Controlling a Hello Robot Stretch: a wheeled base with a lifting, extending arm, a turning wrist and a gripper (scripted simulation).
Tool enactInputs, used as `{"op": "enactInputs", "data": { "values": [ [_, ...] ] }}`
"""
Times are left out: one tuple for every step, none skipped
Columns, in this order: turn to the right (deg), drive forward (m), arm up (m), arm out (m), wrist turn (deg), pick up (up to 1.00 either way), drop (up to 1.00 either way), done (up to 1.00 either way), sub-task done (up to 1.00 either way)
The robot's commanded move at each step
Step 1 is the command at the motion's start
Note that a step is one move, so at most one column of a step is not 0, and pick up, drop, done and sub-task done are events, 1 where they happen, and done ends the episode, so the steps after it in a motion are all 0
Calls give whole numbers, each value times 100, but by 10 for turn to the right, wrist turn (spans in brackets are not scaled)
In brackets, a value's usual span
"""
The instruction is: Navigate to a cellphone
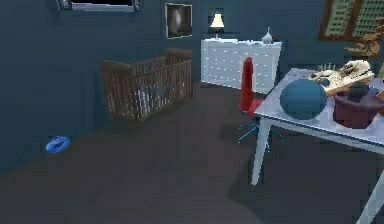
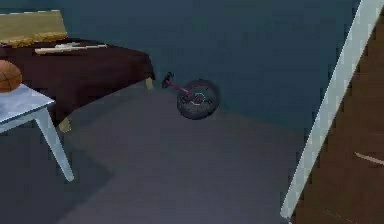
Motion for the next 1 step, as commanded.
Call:
{"op": "enactInputs", "data": {
  "values": [
    [0, 100, 0, 0, 0, 0, 0, 0, 0]
  ]
}}
